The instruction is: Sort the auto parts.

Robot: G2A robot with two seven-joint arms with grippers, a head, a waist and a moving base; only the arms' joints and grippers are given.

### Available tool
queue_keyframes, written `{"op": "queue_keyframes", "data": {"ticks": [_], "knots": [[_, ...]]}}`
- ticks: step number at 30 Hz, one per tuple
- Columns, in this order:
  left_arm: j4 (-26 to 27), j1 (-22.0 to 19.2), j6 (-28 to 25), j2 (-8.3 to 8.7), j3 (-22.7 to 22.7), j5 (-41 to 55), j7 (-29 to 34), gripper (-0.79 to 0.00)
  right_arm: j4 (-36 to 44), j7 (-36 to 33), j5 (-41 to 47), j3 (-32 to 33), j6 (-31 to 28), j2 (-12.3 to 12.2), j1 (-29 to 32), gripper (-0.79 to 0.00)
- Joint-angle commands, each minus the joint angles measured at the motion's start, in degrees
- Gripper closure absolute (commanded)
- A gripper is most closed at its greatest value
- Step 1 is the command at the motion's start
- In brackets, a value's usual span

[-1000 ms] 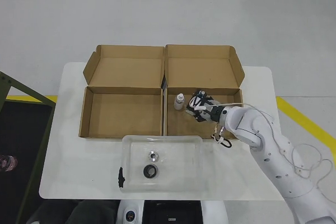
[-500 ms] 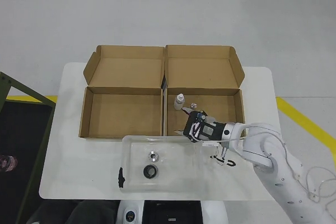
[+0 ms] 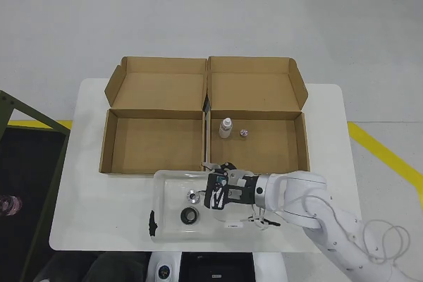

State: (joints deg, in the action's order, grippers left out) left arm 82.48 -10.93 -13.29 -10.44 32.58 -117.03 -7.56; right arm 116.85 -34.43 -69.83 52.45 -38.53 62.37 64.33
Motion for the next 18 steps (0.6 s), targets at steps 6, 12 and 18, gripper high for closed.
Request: {"op": "queue_keyframes", "data": {"ticks": [6, 12, 18], "knots": [[0.0, 0.0, 0.0, 0.00, 0.0, 0.0, 0.0, -0.785, -1.9, 0.0, -2.5, -5.4, 0.4, 1.0, -1.3, -0.416], [0.0, 0.0, 0.0, 0.00, 0.0, 0.0, 0.0, -0.785, -3.9, -0.1, -4.1, -7.5, 1.1, 1.6, -2.1, -0.382], [0.0, 0.0, 0.0, 0.00, 0.0, 0.0, 0.0, -0.785, -5.3, -0.8, -5.6, -8.7, 1.5, 2.0, -2.3, -0.379]]}}
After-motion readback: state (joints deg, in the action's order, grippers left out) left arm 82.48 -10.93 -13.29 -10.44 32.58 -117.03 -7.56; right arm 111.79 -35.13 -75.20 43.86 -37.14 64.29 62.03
